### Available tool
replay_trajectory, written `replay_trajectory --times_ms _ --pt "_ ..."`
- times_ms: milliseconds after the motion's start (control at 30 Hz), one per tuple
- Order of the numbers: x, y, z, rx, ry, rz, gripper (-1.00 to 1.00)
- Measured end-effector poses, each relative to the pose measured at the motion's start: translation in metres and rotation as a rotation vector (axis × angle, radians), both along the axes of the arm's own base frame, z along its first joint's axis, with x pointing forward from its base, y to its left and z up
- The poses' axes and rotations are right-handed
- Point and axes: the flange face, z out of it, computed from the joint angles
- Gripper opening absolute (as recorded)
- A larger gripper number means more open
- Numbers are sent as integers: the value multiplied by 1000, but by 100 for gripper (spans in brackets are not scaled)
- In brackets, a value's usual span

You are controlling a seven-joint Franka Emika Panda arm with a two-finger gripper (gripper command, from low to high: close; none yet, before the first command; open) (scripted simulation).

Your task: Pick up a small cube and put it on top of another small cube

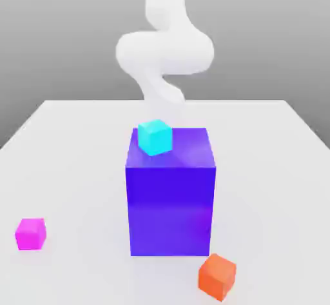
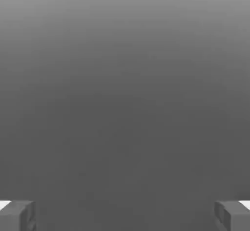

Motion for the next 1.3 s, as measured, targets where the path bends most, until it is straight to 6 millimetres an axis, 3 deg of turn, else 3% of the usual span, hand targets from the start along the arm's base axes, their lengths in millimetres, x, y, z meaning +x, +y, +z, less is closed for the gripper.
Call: replay_trajectory --times_ms 100,200,400,533,667,833,967,1000,1200,1300 --pt "33 -36 -55 67 85 -154 0" --pt "55 -75 -112 131 162 -306 0" --pt "64 -153 -230 261 305 -618 0" --pt "47 -200 -311 349 393 -832 0" --pt "7 -249 -390 443 472 -1075 0" --pt "-36 -266 -478 529 563 -1287 0" --pt "-41 -267 -527 537 571 -1309 0" --pt "-41 -267 -537 537 572 -1309 -100" --pt "-42 -267 -542 536 570 -1310 -100" --pt "-41 -268 -522 537 570 -1310 -100"
